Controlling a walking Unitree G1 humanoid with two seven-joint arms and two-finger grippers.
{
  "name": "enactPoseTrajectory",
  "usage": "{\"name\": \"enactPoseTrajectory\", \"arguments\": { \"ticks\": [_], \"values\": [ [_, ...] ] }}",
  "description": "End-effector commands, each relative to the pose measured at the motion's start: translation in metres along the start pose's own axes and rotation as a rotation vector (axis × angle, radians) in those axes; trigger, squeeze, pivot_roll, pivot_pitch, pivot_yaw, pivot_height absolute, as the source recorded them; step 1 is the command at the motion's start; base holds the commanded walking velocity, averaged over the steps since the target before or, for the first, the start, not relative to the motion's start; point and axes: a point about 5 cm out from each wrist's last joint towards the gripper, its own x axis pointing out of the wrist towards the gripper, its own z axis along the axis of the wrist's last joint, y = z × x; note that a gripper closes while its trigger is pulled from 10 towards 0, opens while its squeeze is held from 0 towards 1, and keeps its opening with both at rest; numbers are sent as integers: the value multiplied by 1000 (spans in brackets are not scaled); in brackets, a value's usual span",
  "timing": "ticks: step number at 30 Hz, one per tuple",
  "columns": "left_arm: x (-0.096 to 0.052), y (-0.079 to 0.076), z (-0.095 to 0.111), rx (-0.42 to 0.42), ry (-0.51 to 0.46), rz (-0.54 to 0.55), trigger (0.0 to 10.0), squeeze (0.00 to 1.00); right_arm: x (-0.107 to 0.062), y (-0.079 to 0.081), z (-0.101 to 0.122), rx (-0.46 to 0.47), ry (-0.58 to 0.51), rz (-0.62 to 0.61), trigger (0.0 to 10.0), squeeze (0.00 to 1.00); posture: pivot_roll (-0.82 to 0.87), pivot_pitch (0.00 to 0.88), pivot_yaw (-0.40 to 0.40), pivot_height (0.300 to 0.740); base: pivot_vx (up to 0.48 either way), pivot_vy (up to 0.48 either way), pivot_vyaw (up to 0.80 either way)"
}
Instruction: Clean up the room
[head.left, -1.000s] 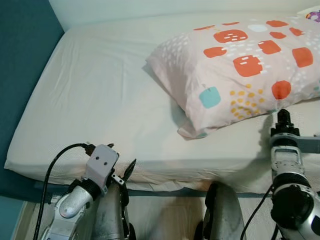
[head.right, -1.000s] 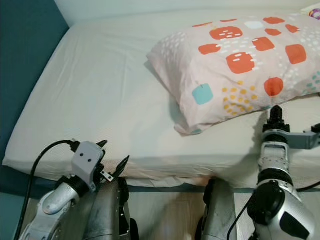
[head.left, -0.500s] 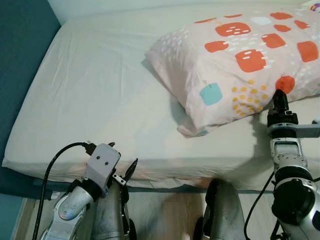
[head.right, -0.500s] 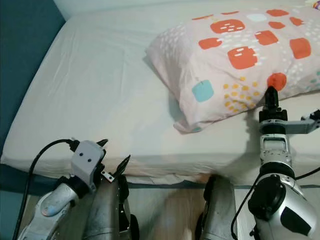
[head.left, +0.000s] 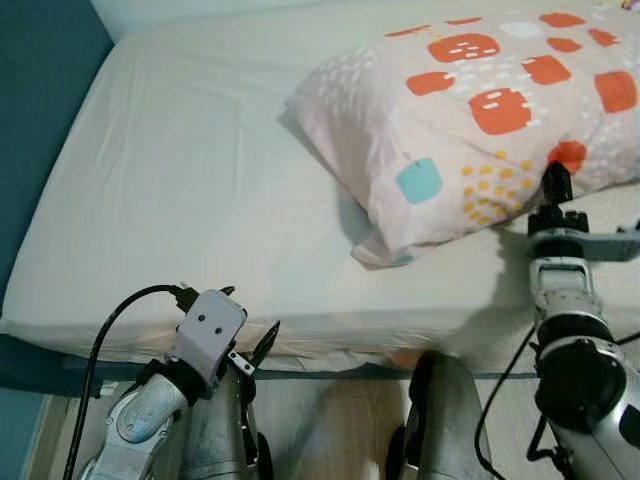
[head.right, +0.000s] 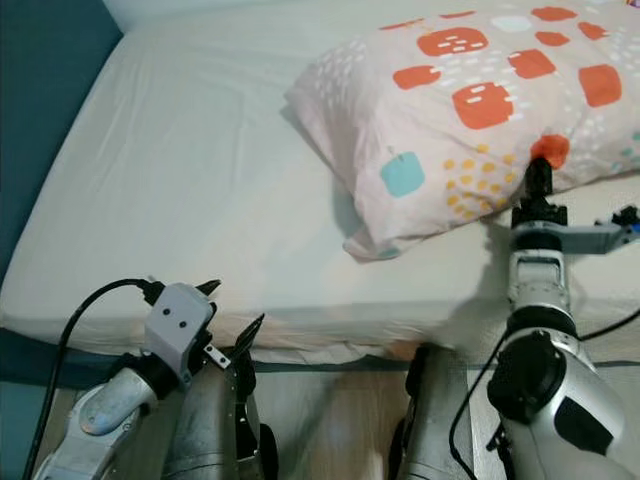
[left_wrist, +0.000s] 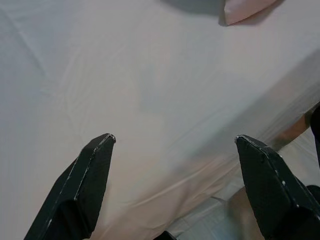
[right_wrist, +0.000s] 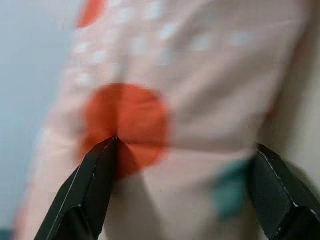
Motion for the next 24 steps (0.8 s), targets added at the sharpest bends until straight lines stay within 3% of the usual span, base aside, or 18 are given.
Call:
{"name": "enactPoseTrajectory", "arguments": {
  "ticks": [1, 3, 4, 5, 11, 12, 14, 15, 24],
  "values": [
    [-5, -3, -4, 24, 36, -26, 10000, 0, 5, 11, -12, 39, 41, 57, 10000, 1000, 271, 399, 67, 486, 0, 0, 0],
    [-5, -3, -4, 26, 36, -28, 10000, 0, 7, 14, -14, 43, 47, 66, 10000, 1000, 271, 399, 67, 486, 0, 0, 0],
    [-5, -3, -4, 28, 36, -30, 10000, 0, 9, 19, -21, 50, 66, 70, 10000, 227, 266, 397, 67, 486, 0, 0, 0],
    [-4, -3, -4, 29, 36, -31, 10000, 0, 11, 23, -27, 54, 87, 76, 10000, 0, 266, 397, 67, 486, 0, 0, 0],
    [-2, -3, -4, 36, 34, -33, 10000, 0, 14, 33, -48, 36, 154, 64, 10000, 0, 259, 392, 62, 486, 0, 0, 0],
    [-2, -3, -3, 38, 33, -31, 10000, 0, 13, 30, -50, 12, 160, 14, 2980, 0, 256, 389, 59, 486, 0, 0, 0],
    [-2, -3, -3, 38, 33, -29, 10000, 0, 13, 28, -51, -3, 161, -22, 2980, 0, 256, 387, 58, 486, 0, 0, 0],
    [-1, -2, -3, 39, 33, -26, 10000, 0, 12, 25, -50, -20, 153, -57, 0, 0, 249, 383, 53, 486, 0, 0, 0],
    [3, -1, -4, 38, 26, -14, 10000, 0, 12, 19, -34, -64, 112, -84, 0, 0, 228, 360, 45, 486, 0, 0, 0]
  ]
}}
